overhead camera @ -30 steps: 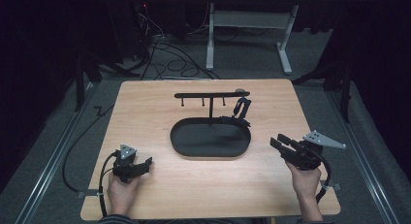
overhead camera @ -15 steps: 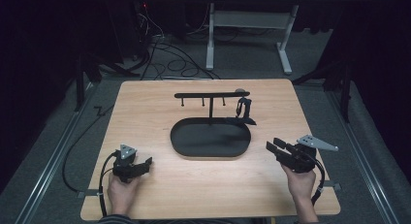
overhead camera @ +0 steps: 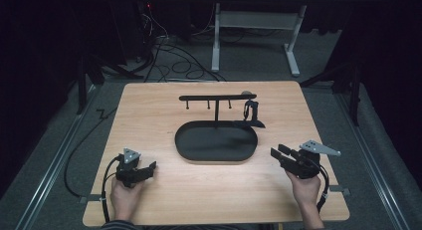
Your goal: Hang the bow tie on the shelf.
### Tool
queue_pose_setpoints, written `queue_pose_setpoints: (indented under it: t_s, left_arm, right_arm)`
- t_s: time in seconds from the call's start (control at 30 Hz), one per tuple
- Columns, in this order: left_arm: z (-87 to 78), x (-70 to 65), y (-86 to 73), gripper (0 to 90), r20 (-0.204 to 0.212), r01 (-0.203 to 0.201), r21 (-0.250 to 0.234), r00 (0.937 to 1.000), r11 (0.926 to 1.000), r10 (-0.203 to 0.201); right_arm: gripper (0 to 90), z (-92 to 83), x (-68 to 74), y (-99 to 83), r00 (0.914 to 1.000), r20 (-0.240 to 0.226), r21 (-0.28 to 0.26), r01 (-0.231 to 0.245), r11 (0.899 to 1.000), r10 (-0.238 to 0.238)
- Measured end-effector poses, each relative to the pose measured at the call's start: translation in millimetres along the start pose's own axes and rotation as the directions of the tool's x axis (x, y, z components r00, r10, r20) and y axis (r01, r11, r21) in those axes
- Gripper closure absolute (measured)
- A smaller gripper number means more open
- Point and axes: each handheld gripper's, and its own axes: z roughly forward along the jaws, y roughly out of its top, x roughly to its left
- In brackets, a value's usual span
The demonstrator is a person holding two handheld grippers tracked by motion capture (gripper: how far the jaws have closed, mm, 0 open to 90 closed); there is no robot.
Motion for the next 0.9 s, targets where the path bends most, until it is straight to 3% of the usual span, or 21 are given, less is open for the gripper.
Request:
queue_pose_setpoints:
  t_s: [0.9]
  left_arm:
    - [0.0, -0.1, 0.0, 29.2, -0.001, -0.001, 0.001, 1.0, 1.0, 0.001]
  right_arm:
    - [60.1, 20.9, -3.7, -12.0, 0.9976, 0.055, 0.082, 0.036, 0.996, -0.04]
